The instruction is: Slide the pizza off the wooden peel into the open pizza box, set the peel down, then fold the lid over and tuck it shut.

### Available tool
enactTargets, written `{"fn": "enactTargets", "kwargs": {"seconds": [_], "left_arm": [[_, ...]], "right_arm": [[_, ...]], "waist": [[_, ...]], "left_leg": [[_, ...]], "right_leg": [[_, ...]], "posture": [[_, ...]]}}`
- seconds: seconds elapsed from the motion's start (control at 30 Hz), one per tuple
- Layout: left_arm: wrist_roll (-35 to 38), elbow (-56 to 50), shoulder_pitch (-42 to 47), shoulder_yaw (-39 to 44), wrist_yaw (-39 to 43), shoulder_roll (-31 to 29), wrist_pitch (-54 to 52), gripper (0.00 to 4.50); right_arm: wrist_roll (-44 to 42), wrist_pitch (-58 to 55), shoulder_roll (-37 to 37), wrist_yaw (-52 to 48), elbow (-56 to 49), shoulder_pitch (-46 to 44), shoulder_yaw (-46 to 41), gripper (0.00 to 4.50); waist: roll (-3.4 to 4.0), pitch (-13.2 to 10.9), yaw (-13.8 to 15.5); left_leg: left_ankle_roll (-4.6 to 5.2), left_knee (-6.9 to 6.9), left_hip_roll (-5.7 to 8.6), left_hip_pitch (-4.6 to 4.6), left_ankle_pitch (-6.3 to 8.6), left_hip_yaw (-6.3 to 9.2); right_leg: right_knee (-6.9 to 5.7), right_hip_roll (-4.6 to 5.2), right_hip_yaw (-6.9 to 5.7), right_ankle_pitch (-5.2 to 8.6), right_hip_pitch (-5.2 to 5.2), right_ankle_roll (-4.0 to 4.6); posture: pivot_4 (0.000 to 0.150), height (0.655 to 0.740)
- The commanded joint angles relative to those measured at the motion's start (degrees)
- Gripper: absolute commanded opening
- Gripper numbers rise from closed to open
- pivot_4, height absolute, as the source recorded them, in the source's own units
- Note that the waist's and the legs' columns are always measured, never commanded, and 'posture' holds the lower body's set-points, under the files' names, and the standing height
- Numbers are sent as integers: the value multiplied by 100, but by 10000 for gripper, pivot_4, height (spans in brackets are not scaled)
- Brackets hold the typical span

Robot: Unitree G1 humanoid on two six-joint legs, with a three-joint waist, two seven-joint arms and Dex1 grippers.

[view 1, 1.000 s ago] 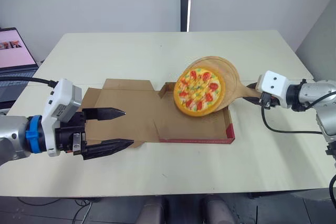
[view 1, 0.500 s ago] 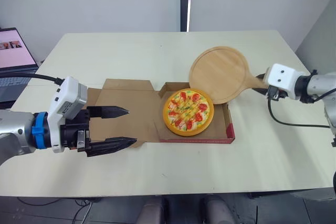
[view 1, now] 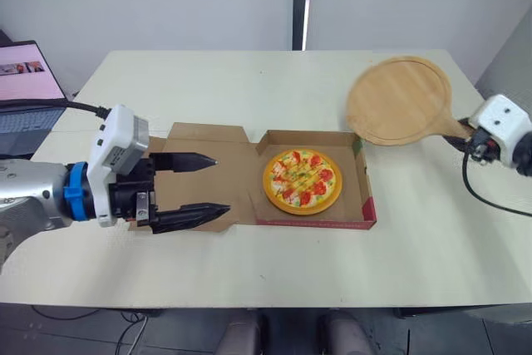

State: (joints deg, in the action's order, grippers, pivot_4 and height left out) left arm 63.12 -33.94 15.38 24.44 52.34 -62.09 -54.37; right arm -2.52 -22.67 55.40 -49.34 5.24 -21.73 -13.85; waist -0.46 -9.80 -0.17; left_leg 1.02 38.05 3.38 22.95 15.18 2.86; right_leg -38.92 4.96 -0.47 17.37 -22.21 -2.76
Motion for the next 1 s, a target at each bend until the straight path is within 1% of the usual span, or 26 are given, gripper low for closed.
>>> {"fn": "enactTargets", "kwargs": {"seconds": [0.03,0.17,0.33,0.43,0.53,0.77,0.83,0.9,1.0], "left_arm": [[285,-113,449,-260,-324,211,115,45000],[329,-101,914,-640,-540,453,123,45000],[44,-71,1537,-1275,-850,763,151,45000],[85,-80,1745,-1457,-1017,964,91,45000],[82,-93,1830,-1554,-1090,1045,65,45000],[102,-153,1853,-1631,-1185,1111,48,45000],[102,-171,1848,-1641,-1229,1131,47,45000],[123,-208,1826,-1634,-1278,1160,49,45000],[183,-236,1808,-1609,-1379,1212,42,45000]], "right_arm": [[-440,-1064,-299,617,-921,315,-896,16226],[-662,-2107,-800,1192,-1586,717,-1348,16225],[-750,-2978,-1346,1853,-2122,1111,-1679,16225],[-789,-3232,-1540,2102,-2243,1208,-1733,16225],[-878,-3387,-1675,2247,-2311,1316,-1739,16225],[-1054,-3514,-1680,2307,-2081,1428,-1760,16225],[-1102,-3620,-1656,2331,-2056,1467,-1767,23623],[-1158,-3688,-1585,2258,-2095,1581,-1748,29301],[-1229,-3660,-1410,2123,-2167,1775,-1806,39953]], "waist": [[0,0,3],[2,1,-1],[1,1,9],[2,1,0],[2,1,-9],[2,1,-7],[1,1,-4],[1,2,1],[1,2,3]], "left_leg": [[0,-2,0,0,0,0],[1,0,1,-2,1,0],[-1,0,4,-1,-1,0],[-1,1,4,-3,-1,-1],[-3,0,3,-3,-3,0],[0,0,3,-4,-2,-1],[-1,1,3,-4,-2,-1],[-1,2,3,-4,-2,0],[0,3,3,-4,-1,1]], "right_leg": [[0,0,1,0,0,0],[-4,-2,2,0,1,0],[-5,-3,2,0,2,0],[-5,-4,3,0,3,-1],[-6,-7,4,0,1,0],[-6,-8,3,0,2,-1],[-6,-8,3,0,2,-1],[-6,-8,2,0,5,-1],[-5,-7,1,0,8,-1]], "posture": [[1500,7281],[1500,7281],[1500,7281],[1500,7281],[1500,7281],[1500,7281],[1500,7281],[1500,7281],[1500,7281]]}}
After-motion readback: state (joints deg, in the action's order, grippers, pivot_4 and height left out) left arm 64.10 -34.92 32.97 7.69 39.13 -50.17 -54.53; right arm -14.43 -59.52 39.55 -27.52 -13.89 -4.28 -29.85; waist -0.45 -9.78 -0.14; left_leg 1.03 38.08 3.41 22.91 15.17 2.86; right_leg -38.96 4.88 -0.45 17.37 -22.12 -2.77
